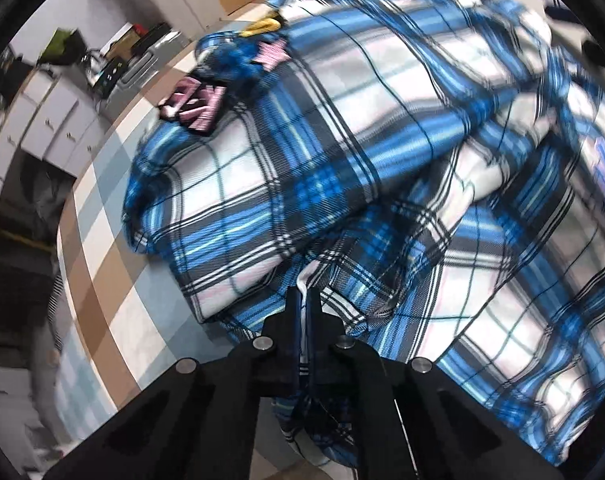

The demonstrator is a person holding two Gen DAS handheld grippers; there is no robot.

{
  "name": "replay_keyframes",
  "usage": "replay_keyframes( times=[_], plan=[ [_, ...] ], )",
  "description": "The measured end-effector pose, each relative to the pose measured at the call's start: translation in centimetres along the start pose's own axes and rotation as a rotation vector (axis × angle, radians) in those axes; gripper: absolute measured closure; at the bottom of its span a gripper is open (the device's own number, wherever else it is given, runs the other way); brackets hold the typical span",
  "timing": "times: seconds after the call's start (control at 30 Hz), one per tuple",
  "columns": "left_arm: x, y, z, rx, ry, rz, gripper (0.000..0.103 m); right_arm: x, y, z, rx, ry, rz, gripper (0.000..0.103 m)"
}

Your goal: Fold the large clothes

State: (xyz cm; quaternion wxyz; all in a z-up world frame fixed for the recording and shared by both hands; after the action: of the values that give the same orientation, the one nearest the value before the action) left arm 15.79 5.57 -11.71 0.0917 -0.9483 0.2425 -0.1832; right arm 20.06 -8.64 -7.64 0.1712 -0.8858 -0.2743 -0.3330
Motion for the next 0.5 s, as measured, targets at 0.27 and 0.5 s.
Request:
replay_keyframes(
  times=[0.27,0.5],
  plan=[
    [-1.7,-1.8,-6.1,-0.057,0.089,-0.06,0.103,-1.3,-1.0,2.7,-0.035,-0.115,-0.101,0.016],
    [-4.2,-1.3,-9.1,-0.088,0.144,-0.1,0.103,-1.9,-1.5,5.9,-0.179,-0.128,-0.281,0.017]
  ],
)
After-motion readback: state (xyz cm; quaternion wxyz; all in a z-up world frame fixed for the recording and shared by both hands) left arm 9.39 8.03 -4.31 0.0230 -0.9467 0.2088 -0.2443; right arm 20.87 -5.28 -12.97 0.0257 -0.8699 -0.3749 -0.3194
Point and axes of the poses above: each gripper's, at about its wrist camera, not at the fingertips, and z roughly the way its jaws point, y to its right, x to its top, the point moved 5 cm from there along z, roughly the way its jaws point, and after that the axes turned 4 degrees about x, right-handed, at the moved point
